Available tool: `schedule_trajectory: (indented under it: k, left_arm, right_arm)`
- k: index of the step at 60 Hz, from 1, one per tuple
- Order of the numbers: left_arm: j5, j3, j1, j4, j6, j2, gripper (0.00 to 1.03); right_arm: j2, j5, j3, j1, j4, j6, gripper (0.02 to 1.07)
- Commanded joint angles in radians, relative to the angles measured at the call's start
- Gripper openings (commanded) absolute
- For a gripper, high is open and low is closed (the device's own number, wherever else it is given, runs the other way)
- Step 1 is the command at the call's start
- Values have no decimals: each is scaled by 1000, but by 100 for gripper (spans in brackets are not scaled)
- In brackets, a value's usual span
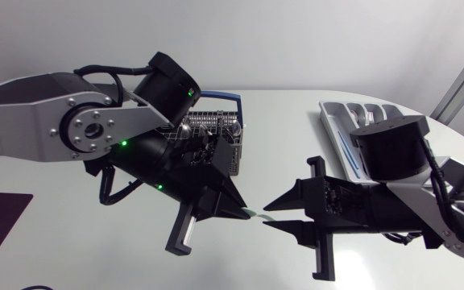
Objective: Unload the cutlery basket into the drawer organizer.
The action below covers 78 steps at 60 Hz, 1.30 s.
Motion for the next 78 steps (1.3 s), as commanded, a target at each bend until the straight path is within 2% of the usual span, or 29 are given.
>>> schedule_trajectory:
  k: [1,9,49,78]
  left_arm:
    - [17,31,6,-16,27,27,4]
    - [17,33,6,-19,27,29,4]
    - [19,36,12,-19,27,32,4]
    - [19,36,9,-23,26,20,4]
  right_arm:
    - [-10,-7,-7,-10,13,-27,29]
    - [-7,-14,-3,-10,8,-35,26]
    - [-31,2,16,25,-7,3,26]
    - [7,32,25,54,39,22,27]
